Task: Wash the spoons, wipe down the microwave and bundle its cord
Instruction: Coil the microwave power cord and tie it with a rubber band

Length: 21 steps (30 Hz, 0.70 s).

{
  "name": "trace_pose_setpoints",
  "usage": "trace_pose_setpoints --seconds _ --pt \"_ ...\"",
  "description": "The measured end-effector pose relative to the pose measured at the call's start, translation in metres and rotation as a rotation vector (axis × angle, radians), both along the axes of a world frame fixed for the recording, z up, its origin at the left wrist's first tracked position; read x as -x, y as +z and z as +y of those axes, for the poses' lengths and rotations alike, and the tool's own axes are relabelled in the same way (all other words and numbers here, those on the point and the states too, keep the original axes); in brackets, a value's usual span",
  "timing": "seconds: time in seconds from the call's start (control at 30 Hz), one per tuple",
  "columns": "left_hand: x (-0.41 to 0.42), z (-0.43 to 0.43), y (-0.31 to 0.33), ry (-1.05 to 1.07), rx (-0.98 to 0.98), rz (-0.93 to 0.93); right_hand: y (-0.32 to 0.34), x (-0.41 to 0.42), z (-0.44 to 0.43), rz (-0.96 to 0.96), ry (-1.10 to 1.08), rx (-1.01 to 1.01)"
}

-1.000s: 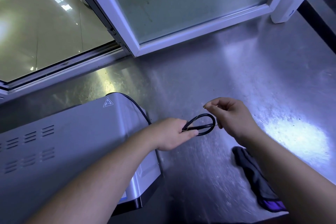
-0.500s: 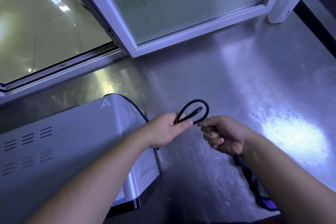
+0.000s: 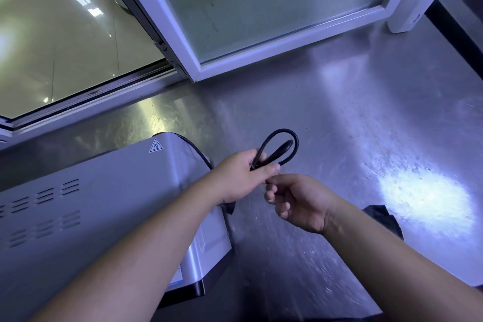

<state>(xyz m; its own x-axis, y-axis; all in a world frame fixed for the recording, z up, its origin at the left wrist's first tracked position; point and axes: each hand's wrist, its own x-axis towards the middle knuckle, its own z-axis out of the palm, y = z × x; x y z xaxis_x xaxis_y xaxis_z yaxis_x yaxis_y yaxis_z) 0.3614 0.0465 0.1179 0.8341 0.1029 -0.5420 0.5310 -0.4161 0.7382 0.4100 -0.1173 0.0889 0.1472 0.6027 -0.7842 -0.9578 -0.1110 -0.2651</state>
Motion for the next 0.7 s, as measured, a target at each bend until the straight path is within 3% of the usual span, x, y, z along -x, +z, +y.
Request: trace_pose_setpoints --seconds 0.17,0.43,0.7 --pt "0.001 0.008 -0.004 -0.122 -0.063 0.076 -0.006 0.003 0.004 0.025 -0.047 0.009" --pt "0.005 0.014 -0.013 -0.105 -0.033 0.106 -0.019 -0.003 -0.013 -0.005 -0.128 0.048" --pt "-0.001 0.010 -0.018 -0.091 -0.161 0.117 -0.016 -0.016 -0.020 -0.157 -0.191 -0.015"
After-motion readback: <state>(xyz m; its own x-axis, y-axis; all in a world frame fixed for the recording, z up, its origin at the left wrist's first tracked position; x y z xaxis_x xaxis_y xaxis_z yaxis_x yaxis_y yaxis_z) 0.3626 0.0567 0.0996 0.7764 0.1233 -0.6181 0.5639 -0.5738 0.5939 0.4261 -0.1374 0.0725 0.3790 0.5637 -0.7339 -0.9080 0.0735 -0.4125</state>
